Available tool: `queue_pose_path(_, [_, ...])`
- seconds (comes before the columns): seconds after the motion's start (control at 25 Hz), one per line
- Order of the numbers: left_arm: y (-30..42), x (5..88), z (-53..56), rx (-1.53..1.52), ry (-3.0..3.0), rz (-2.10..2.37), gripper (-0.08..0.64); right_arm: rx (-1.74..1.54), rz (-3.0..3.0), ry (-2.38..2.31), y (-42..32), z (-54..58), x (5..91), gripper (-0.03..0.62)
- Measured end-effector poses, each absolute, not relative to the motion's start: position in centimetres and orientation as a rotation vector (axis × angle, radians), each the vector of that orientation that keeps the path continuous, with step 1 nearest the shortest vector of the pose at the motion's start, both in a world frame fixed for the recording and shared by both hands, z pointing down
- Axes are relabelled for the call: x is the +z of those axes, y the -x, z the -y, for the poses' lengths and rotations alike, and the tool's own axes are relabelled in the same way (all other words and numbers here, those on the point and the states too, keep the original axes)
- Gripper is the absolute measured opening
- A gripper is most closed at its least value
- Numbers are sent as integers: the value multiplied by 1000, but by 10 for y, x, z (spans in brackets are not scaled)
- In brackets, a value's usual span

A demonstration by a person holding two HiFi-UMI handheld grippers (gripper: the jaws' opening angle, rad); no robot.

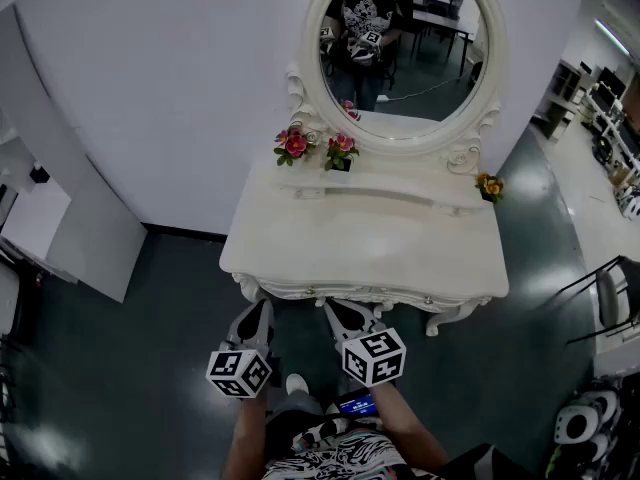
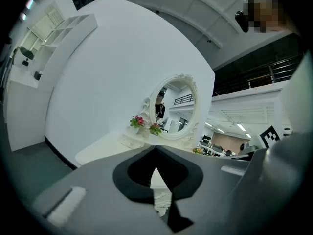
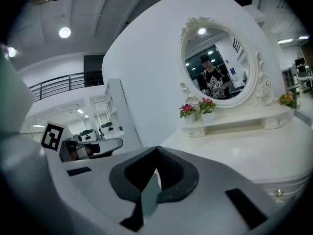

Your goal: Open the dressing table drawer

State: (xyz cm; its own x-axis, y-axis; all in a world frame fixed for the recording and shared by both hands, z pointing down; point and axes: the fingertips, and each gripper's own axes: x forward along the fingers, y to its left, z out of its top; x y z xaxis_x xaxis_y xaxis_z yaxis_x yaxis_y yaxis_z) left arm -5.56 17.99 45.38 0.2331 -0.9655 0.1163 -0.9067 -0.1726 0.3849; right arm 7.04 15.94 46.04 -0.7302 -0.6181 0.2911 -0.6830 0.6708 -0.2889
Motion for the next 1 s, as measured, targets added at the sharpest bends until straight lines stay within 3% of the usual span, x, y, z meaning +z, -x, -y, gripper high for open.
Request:
queue_pose_path(0.68, [48, 455, -192, -151, -2136, 1774, 2, 527, 2612, -1182, -100, -164, 472, 3])
queue_pose_path(0.76, [53, 460, -181, -126, -2129, 1785, 2, 516, 2602, -1193, -97, -152, 475, 66])
queue_pose_path(1.0, [76, 484, -119, -103, -2106, 1781, 2, 525, 2552, -1199, -78, -97, 497, 77])
